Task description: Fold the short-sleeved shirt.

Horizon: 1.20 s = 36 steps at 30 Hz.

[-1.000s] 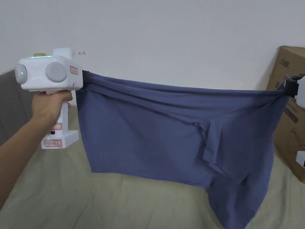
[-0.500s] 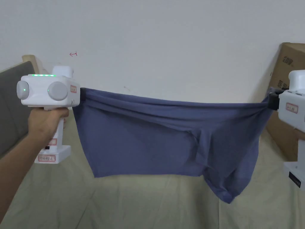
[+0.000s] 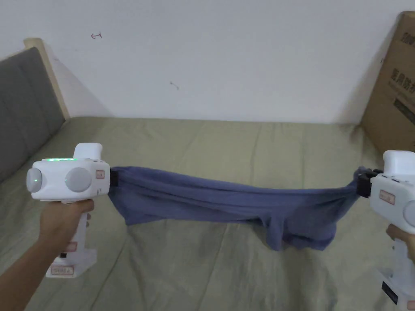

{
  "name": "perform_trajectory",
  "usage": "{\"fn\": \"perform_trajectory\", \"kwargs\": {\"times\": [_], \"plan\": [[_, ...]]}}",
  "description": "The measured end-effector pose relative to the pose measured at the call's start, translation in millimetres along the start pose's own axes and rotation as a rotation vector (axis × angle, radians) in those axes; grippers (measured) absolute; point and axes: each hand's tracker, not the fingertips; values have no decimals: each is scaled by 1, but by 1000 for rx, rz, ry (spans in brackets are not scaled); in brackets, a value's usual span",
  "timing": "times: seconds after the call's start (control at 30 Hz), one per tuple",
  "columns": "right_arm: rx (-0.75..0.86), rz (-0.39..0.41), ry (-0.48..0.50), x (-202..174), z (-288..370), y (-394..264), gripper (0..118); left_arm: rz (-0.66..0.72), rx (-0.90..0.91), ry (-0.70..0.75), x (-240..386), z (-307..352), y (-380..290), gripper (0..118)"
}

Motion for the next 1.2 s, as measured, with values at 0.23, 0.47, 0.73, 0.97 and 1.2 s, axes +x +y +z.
{"fn": "perform_trajectory", "kwargs": {"times": [0.23, 0.47, 0.73, 0.97, 1.2], "plan": [[-54, -44, 26, 5, 64, -69, 1, 8, -67, -12, -11, 43, -90, 8], [-88, -94, 48, 6, 135, -133, 1, -3, -118, -9, -32, 93, -174, 8], [-136, -145, 29, 5, 202, -193, 1, 3, -195, 11, -49, 137, -261, 8], [-350, -128, -34, -2, 207, -262, 1, 25, -321, 38, -52, 140, -323, 8], [-516, -127, -88, -7, 182, -300, 1, 43, -373, 59, -48, 132, -342, 8]]}}
